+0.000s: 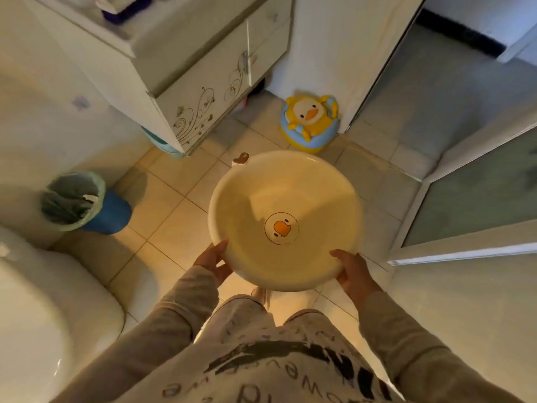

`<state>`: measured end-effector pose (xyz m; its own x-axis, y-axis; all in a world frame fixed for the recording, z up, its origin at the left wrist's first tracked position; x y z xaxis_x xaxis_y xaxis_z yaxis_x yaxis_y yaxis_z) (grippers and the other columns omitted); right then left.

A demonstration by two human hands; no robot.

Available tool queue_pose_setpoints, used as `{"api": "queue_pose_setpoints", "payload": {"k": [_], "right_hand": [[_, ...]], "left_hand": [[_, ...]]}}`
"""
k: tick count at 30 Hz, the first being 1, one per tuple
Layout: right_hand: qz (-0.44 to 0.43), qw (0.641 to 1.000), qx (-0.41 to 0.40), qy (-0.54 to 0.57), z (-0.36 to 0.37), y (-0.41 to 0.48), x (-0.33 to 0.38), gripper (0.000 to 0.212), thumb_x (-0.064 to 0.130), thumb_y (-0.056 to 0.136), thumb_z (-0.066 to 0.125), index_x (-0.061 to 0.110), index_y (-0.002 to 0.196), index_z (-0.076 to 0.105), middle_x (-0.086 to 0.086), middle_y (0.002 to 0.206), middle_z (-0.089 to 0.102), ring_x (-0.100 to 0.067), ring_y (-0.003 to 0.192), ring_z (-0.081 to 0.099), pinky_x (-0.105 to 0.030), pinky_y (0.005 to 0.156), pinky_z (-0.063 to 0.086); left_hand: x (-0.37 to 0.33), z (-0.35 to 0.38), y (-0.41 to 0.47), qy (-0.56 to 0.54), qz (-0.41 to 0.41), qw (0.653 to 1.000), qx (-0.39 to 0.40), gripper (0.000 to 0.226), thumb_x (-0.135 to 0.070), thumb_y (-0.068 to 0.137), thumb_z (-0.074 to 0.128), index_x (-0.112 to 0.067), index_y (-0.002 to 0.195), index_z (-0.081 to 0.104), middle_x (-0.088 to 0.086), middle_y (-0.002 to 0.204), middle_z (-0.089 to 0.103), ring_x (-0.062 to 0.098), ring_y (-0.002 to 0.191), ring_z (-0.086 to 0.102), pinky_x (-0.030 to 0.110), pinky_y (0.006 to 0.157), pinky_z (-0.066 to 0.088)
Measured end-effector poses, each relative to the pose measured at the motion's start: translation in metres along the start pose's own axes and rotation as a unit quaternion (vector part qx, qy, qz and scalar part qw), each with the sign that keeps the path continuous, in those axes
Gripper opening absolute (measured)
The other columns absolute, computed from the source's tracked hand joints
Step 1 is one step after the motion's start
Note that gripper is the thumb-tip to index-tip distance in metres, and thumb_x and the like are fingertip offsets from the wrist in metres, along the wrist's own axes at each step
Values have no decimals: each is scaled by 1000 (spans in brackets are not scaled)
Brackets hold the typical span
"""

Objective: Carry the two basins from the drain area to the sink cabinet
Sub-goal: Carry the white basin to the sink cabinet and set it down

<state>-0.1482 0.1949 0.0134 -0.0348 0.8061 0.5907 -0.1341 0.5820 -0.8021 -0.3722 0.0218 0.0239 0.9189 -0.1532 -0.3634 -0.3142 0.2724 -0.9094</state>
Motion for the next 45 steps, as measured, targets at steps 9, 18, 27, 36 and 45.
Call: {"api": "queue_pose_setpoints", "payload": {"k": [9,18,27,36,45], "right_hand": [[0,999,-28,23,28,65,88,53,-1,78,62,4,130,52,-16,115,60,-33,102,56,-50,95,46],[3,999,12,-43,40,158,203,53,-4,82,59,2,133,48,-22,132,55,-35,110,54,-49,97,46],[21,979,113,-171,67,240,324,49,-7,82,56,-2,130,52,-18,113,61,-31,99,58,-35,72,51],[47,948,158,-274,121,287,353,46,-6,81,59,-2,126,53,-15,100,63,-26,84,59,-33,69,50],[58,926,181,-325,175,301,342,21,-4,81,60,11,95,60,-7,85,66,-21,79,61,-28,55,54]], "left_hand": [[-73,105,45,33,-2,999,15,50,-15,87,59,-7,134,44,8,98,55,31,95,56,43,89,47],[-82,207,88,-28,4,1000,-4,48,-17,88,58,-10,134,45,5,93,54,26,81,56,41,69,56],[-54,290,97,-172,13,983,-67,33,-18,87,60,-10,117,49,6,93,57,29,79,59,38,55,60],[-52,306,112,-284,34,954,-95,30,-17,88,59,-12,115,48,9,98,56,30,83,59,44,63,57],[-77,282,133,-345,33,930,-122,39,-15,86,61,-11,121,46,12,113,53,32,87,57,45,83,48]]}}
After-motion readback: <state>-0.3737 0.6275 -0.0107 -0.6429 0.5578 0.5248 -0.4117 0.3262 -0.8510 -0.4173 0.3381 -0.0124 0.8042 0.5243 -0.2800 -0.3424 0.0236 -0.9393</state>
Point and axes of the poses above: each hand's wrist, its own y-axis towards the middle knuckle, its own z-axis out of the palm, x = y × z, the point moved 2 cm from there along y, towards the middle knuckle
